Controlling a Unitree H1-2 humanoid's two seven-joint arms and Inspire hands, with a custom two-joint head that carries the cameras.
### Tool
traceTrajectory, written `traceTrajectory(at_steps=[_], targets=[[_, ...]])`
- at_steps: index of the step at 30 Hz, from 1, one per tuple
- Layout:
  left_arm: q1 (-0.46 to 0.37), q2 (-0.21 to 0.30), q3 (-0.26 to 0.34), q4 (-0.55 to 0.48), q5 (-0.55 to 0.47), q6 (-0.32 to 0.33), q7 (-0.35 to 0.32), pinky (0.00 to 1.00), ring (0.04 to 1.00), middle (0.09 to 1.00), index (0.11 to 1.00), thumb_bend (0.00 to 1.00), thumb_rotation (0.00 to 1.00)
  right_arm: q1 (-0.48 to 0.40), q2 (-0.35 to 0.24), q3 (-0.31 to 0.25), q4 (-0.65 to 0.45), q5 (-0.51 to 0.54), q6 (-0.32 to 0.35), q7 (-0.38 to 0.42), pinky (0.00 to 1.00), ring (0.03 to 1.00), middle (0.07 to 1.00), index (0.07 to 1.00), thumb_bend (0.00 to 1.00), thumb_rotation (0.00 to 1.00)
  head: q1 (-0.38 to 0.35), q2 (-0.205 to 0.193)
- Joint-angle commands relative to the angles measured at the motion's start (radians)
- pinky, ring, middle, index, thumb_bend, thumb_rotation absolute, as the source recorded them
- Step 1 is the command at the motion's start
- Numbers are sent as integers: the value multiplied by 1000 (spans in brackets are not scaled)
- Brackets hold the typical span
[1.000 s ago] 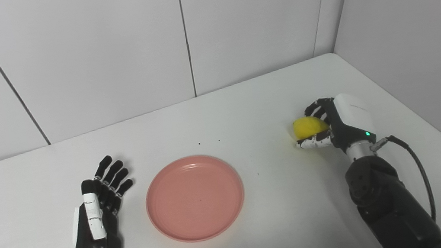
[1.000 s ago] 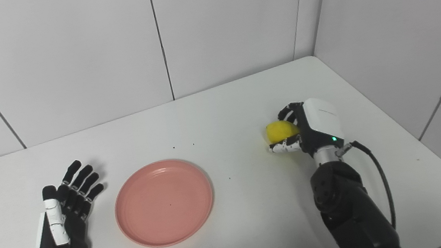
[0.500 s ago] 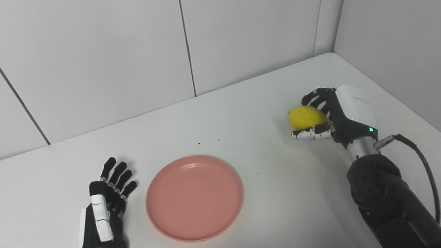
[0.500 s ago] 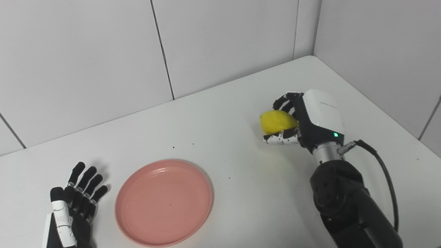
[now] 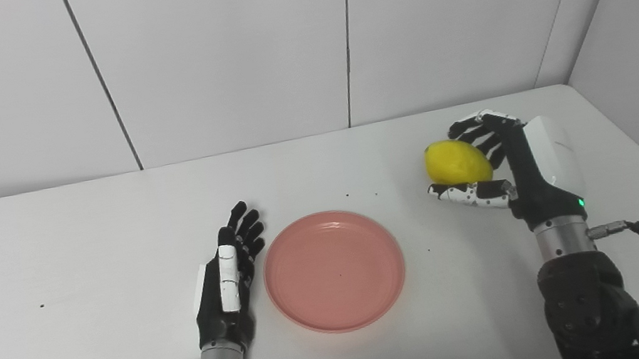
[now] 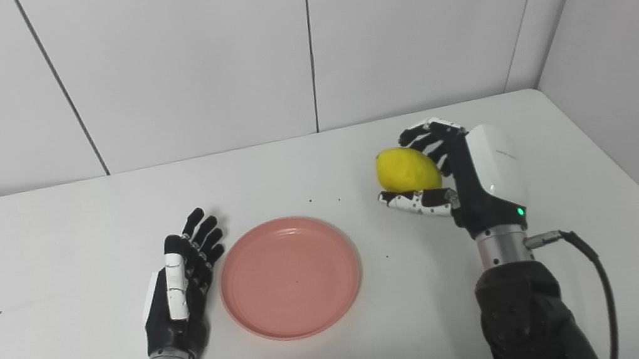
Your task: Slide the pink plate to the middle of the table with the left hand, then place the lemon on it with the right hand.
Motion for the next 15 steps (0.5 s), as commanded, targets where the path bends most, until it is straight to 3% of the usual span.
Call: traceTrajectory(at_steps=[1, 3, 7, 9, 15], targets=[[-15, -17, -9, -16, 12, -7, 9, 933, 928, 925, 929, 776, 1000, -16, 13, 15, -39, -6, -50, 1, 277, 365, 466, 545, 510, 0, 4, 0], [-16, -17, -6, -17, 11, -8, 11, 942, 929, 928, 930, 778, 1000, -17, 20, 36, -42, -11, -51, 14, 244, 349, 461, 546, 508, 0, 4, 0], [-17, -20, -6, -20, 10, -10, 17, 944, 926, 925, 926, 785, 1000, -26, 29, 78, -26, -24, -81, 22, 306, 372, 469, 539, 512, 0, 11, 2], [-18, -19, -6, -18, 9, -9, 18, 940, 928, 927, 928, 790, 1000, -29, 37, 97, -18, -40, -88, 26, 251, 391, 493, 499, 517, 0, 11, 2], [-18, -18, -12, -22, 16, -2, 18, 955, 931, 929, 932, 791, 1000, -38, 77, 154, -1, -52, -90, 49, 354, 397, 471, 535, 514, 0, 10, 3]])
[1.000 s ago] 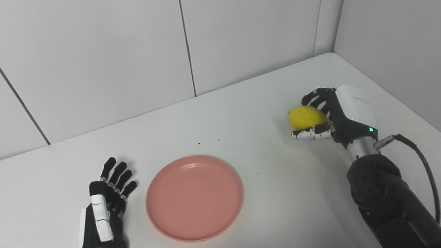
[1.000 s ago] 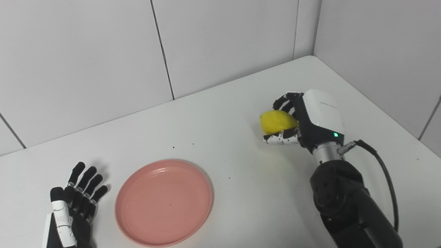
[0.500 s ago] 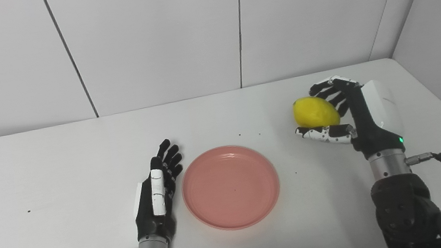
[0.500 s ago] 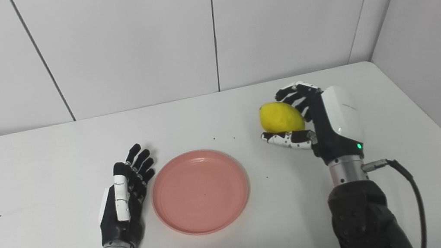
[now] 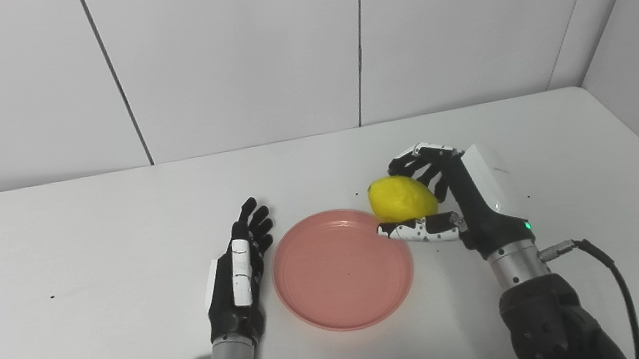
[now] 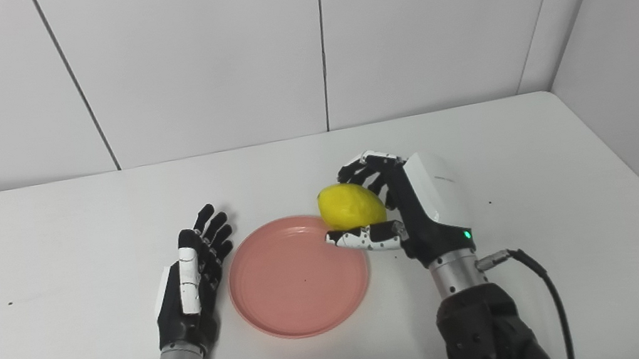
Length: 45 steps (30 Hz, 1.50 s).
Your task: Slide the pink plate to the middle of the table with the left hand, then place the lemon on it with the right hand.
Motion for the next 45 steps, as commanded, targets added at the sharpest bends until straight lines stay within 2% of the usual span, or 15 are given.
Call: traceTrajectory(at_steps=[1, 10, 14, 21, 27, 35, 41, 43, 44, 45], targets=[[-17, -15, -9, -22, 13, -4, 4, 953, 930, 928, 930, 790, 1000, -38, 7, 11, -11, -16, -49, 6, 353, 398, 467, 538, 513, 0, -3, -2], [-15, -11, -12, -23, 14, -7, 0, 963, 934, 931, 935, 787, 1000, -70, 12, 78, 152, -23, -137, -8, 371, 412, 464, 534, 516, 0, -13, -5], [-15, -11, -11, -21, 13, -7, 0, 968, 936, 932, 933, 779, 1000, -82, 19, 97, 203, -30, -172, -19, 340, 393, 463, 540, 514, 0, -19, -5], [-14, -11, -12, -22, 13, -8, -1, 955, 933, 930, 930, 775, 1000, -88, 25, 128, 300, -65, -183, -31, 375, 399, 475, 537, 515, 0, -24, -7], [-12, -13, -12, -27, 14, -5, 1, 957, 934, 930, 932, 781, 1000, -94, 17, 146, 350, -81, -202, -40, 399, 411, 459, 542, 515, 0, -23, -9], [-13, -12, -12, -29, 15, -5, 1, 956, 933, 930, 930, 782, 1000, -89, 10, 159, 364, -95, -233, -71, 440, 429, 457, 534, 517, 0, -24, -5], [-15, -13, -8, -27, 10, -6, 2, 952, 933, 929, 928, 782, 1000, -86, 7, 161, 367, -107, -239, -91, 522, 453, 482, 512, 520, 0, -33, -9], [-17, -13, -7, -25, 10, -8, 2, 948, 932, 929, 926, 779, 1000, -82, 7, 157, 363, -107, -244, -95, 557, 557, 486, 503, 527, 0, -33, -9], [-17, -12, -7, -24, 10, -9, 1, 949, 933, 930, 927, 783, 1000, -80, 7, 155, 361, -105, -247, -95, 593, 602, 583, 499, 524, 79, -33, -9], [-17, -12, -7, -23, 10, -9, 2, 949, 933, 930, 927, 785, 1000, -78, 7, 153, 357, -102, -252, -95, 606, 617, 616, 497, 523, 105, -35, -11]])
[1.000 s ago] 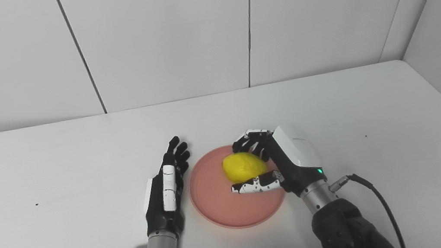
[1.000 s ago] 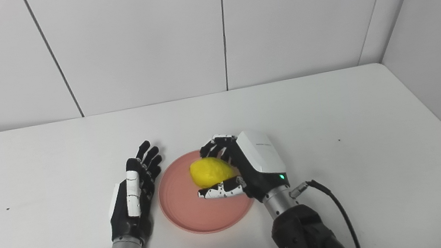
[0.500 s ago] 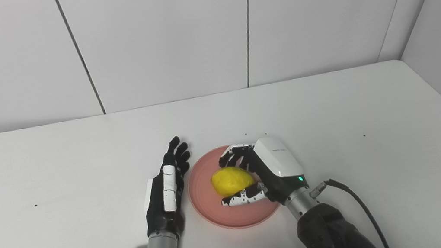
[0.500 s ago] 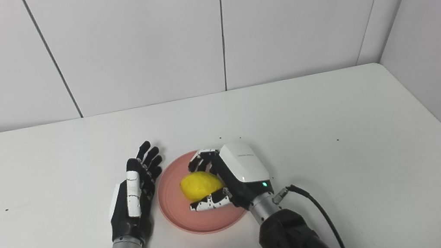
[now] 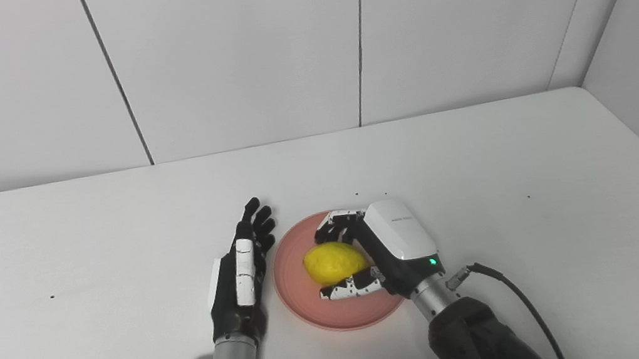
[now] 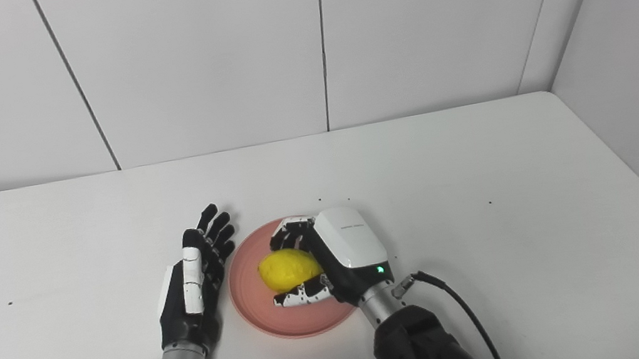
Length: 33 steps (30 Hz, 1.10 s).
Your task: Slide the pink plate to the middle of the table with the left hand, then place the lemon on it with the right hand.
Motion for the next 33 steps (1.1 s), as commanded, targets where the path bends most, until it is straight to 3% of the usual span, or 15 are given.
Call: traceTrajectory(at_steps=[1, 2, 8, 12, 16, 19, 22, 25, 33], targets=[[-18, -12, -1, -19, 1, -14, 2, 948, 932, 930, 927, 786, 1000, -8, -8, -9, -30, 2, -43, -18, 620, 631, 639, 496, 523, 121, -1, -3], [-19, -13, -1, -16, 1, -16, 3, 945, 931, 928, 926, 787, 1000, -5, -12, -9, -42, 2, -48, -15, 654, 670, 689, 674, 718, 204, -3, -5], [-22, -8, -4, -12, 6, -19, -1, 956, 932, 927, 922, 778, 1000, 19, -25, -17, -110, 23, -72, -7, 725, 756, 780, 803, 805, 415, -4, -5], [-23, -9, -2, -10, 2, -19, -1, 964, 932, 927, 923, 780, 1000, 32, -32, -26, -139, 60, -86, 10, 838, 853, 873, 899, 808, 583, -3, -6], [-22, -1, -3, -8, 11, -26, -2, 961, 936, 931, 930, 789, 1000, 54, -16, -64, -176, 185, -106, 26, 897, 900, 921, 936, 823, 691, 1, -7], [-18, 1, 0, -13, 5, -25, -6, 962, 939, 934, 932, 796, 1000, 68, 7, -105, -184, 314, -136, 30, 853, 917, 945, 945, 820, 755, 3, -6], [-14, -1, 4, -14, 0, -34, -6, 944, 930, 928, 928, 791, 1000, 68, 19, -154, -186, 415, -139, 39, 883, 945, 969, 970, 838, 900, 5, -7], [-10, -4, 5, -22, -1, -35, -4, 936, 928, 925, 925, 781, 1000, 58, 20, -197, -175, 468, -140, 41, 898, 951, 969, 970, 816, 967, 5, -7], [-6, 3, 3, -17, 9, -50, -6, 946, 933, 928, 929, 765, 1000, 56, 52, -299, -129, 618, -92, 54, 953, 961, 955, 957, 756, 1000, 16, -14]])
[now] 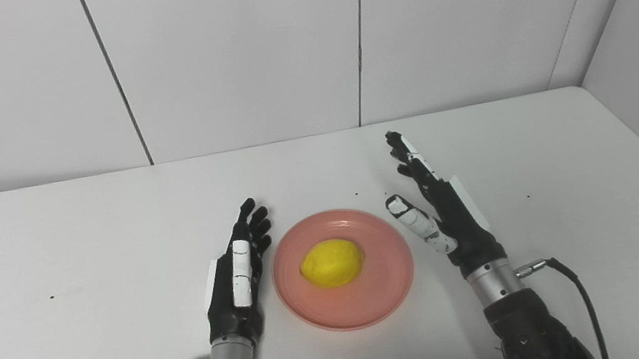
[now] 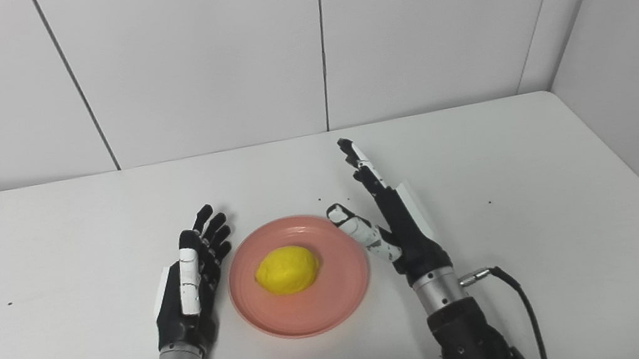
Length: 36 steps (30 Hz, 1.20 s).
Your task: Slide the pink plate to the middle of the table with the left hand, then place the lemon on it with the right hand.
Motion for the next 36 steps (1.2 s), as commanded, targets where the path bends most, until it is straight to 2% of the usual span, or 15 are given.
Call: traceTrajectory(at_steps=[1, 4, 8, 12, 18, 21, 29, 36], targets=[[-11, -1, -3, -14, 2, -38, -5, 945, 932, 928, 929, 765, 1000, -25, 14, -21, 2, 42, -15, 1, 958, 962, 955, 956, 755, 1000, 2, -1], [-12, 1, -3, -11, 5, -46, -4, 943, 936, 931, 933, 766, 1000, -23, 25, -43, 29, 80, -28, -1, 963, 950, 944, 944, 730, 1000, 12, -1], [-13, -1, -4, -5, 4, -53, -4, 952, 937, 932, 929, 771, 1000, -21, 27, -62, 61, 116, -48, 3, 958, 936, 931, 936, 723, 998, 87, 6], [-18, -8, -5, 4, 11, -60, 3, 963, 935, 930, 925, 776, 1000, -18, 28, -66, 72, 116, -40, 2, 962, 942, 926, 920, 734, 994, 140, 27], [-25, -19, -6, 15, 30, -68, 23, 944, 930, 926, 929, 783, 1000, -15, 22, -62, 77, 112, -18, 15, 992, 941, 922, 917, 751, 995, 183, 29], [-27, -22, -9, 22, 40, -67, 29, 952, 931, 923, 925, 784, 1000, -13, 24, -58, 80, 106, -23, 20, 972, 926, 921, 923, 721, 1000, 207, 25], [-29, -17, -17, 35, 40, -72, 24, 965, 936, 929, 929, 779, 1000, -12, 30, -47, 69, 100, -8, 22, 991, 949, 934, 921, 729, 1000, 215, 21], [-25, -10, -13, 30, 28, -75, 18, 954, 933, 928, 927, 775, 1000, -8, 44, -45, 71, 77, -7, 8, 988, 933, 920, 923, 723, 1000, 164, 11]])
